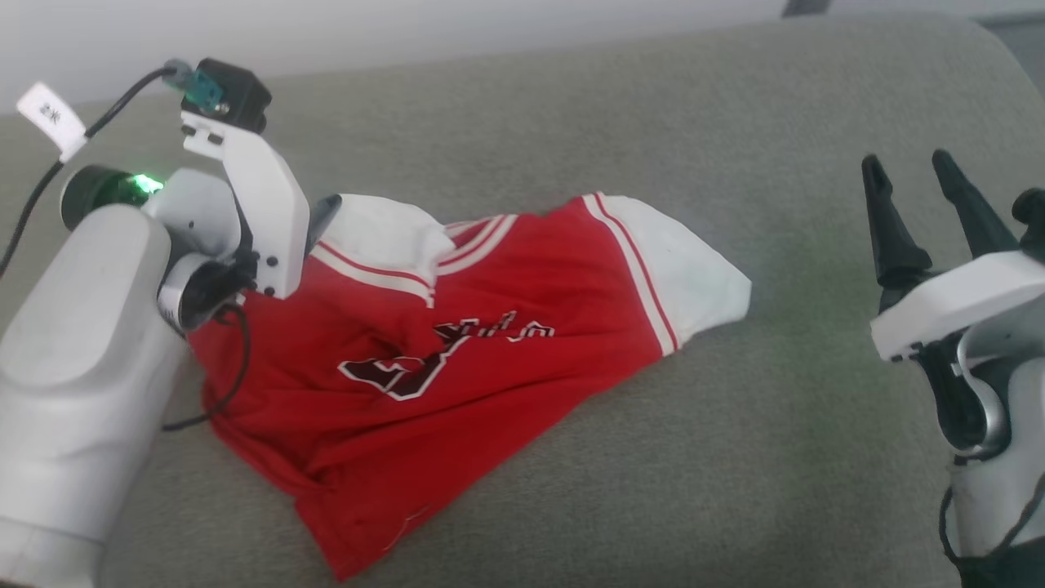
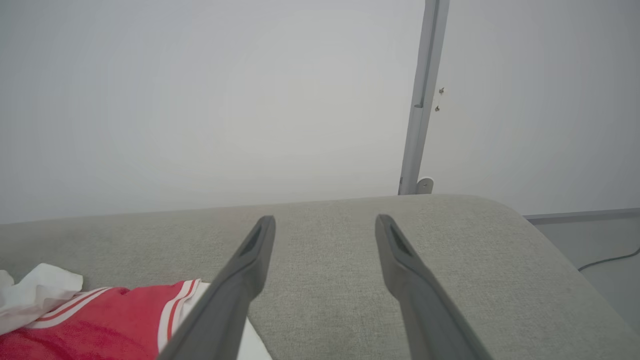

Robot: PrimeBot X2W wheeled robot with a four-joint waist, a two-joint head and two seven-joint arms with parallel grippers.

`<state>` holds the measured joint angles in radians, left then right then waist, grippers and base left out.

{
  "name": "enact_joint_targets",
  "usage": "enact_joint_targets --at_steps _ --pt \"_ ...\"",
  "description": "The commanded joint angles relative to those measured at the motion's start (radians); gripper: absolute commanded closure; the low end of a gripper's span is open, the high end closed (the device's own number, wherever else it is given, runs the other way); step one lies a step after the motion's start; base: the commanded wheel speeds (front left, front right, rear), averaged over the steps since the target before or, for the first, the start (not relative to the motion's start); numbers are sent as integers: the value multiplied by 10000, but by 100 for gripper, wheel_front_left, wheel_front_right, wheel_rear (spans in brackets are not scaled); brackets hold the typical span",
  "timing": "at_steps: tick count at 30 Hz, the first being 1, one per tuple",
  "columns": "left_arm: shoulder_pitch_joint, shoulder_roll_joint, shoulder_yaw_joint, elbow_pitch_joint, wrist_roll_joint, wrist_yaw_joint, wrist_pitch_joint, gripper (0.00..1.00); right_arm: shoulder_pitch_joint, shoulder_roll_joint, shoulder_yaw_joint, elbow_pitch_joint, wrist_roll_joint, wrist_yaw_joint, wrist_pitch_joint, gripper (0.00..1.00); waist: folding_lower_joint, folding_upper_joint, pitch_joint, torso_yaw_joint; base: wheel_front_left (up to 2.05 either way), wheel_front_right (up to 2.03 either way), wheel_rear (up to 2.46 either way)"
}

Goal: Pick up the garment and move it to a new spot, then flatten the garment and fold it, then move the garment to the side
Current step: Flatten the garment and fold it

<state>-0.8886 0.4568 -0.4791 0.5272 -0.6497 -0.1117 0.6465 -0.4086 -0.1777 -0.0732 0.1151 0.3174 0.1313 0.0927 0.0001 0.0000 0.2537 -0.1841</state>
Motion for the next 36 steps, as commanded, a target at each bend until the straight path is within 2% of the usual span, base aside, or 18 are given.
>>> enact_joint_targets --at_steps 1,13,18,19,20,25,30,36 --pt "-218 -33 -48 131 135 -53 87 0 -122 59 17 34 -36 -9 -121 0 -1 0 291 -277 0 0 0" --pt "-1561 -240 -902 2482 458 -130 1011 0 -687 380 253 341 30 -9 -694 0 -1 0 1209 -998 0 0 0" --pt "-1672 -380 -1101 3430 521 47 1425 0 -772 337 201 339 80 -9 -775 0 -1 0 1386 -1057 0 0 0" --pt "-1666 -443 -1125 3589 479 31 1570 58 -807 330 188 342 75 -9 -767 0 -1 0 1401 -1057 0 0 0" --pt "-1651 -493 -1133 3730 405 41 1719 100 -831 314 169 344 71 -9 -768 0 -1 0 1410 -1047 0 0 0" --pt "-1868 -634 -1216 3876 299 -25 1812 100 -782 267 -1 309 4 -9 -802 0 -1 0 1353 -848 0 0 0" --pt "-2218 -496 -1055 3543 238 -47 1173 100 -546 148 -194 287 -141 -9 -827 0 -1 0 1085 -449 0 0 0" --pt "-2248 -202 -573 3084 -80 184 418 100 -266 42 -618 188 -284 -9 -675 0 -1 0 681 204 0 0 0"
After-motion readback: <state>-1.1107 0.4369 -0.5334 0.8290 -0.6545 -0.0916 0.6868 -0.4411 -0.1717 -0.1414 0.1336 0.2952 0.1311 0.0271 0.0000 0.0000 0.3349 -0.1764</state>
